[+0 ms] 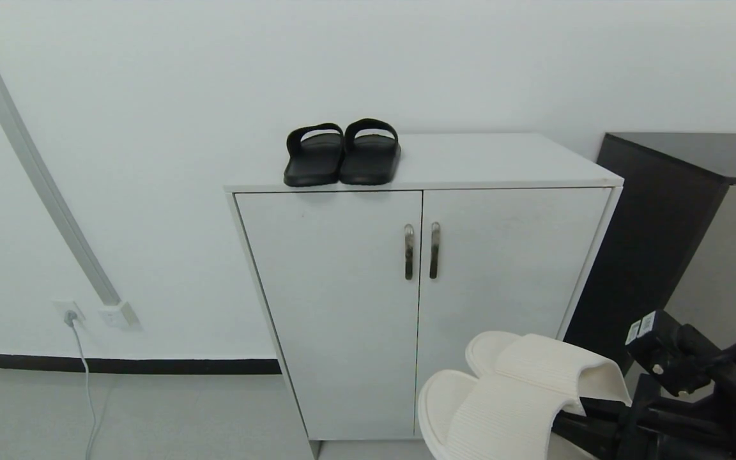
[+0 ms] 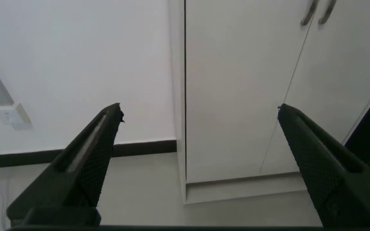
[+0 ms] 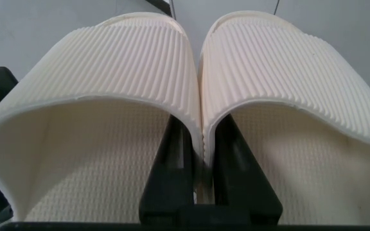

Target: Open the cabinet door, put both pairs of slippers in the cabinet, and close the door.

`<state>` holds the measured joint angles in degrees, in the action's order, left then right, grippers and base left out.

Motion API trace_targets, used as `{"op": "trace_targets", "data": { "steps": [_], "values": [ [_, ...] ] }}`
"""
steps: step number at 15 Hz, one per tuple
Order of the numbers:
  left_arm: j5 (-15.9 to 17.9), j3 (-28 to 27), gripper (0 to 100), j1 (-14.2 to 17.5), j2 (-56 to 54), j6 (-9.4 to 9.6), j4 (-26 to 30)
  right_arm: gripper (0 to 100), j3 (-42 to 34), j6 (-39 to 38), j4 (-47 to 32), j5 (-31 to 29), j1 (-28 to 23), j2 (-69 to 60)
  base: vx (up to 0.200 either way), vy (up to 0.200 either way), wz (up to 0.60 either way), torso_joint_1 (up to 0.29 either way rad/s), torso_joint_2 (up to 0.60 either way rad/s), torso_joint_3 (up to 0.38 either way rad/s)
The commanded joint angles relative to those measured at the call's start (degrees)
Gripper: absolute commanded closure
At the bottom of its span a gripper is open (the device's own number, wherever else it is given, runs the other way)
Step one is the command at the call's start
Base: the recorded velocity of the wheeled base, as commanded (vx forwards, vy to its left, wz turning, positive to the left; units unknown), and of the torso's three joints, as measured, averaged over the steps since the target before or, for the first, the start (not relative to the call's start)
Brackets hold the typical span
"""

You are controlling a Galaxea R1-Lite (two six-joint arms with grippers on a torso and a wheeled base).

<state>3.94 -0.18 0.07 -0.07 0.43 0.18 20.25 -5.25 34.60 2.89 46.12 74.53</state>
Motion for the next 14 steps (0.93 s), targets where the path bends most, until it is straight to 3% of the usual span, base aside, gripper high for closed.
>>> {"op": "trace_targets", "data": {
  "steps": [1, 6, 9, 14],
  "values": [
    [0.02, 0.01, 0, 0.01, 0.07, 0.01, -0.01, 100, -0.12, -0.02, 0.03, 0.01, 0.03, 0.17, 0.0, 0.0, 0.0, -0.115, 0.46, 0.334],
    [0.11, -0.08, 0, 0.01, 0.07, 0.54, 0.08, 100, -0.21, 0.42, -0.06, 0.01, 0.03, 0.26, 0.0, 0.0, 0.0, -0.091, 0.45, 0.365],
    [0.02, -0.08, 0, 0.01, 1.39, -0.16, 0.08, 100, -0.56, 1.47, -0.06, 0.1, 0.29, 0.79, 0.0, 0.0, 0.0, -0.028, 0.39, 0.344],
    [0.37, -0.78, 0, -1.13, 5.0, 0.72, -0.01, 100, -0.65, 1.56, 0.12, 0.1, 0.29, 0.79, 0.0, 0.0, 0.0, 0.0, 0.0, 0.0]
  ]
}}
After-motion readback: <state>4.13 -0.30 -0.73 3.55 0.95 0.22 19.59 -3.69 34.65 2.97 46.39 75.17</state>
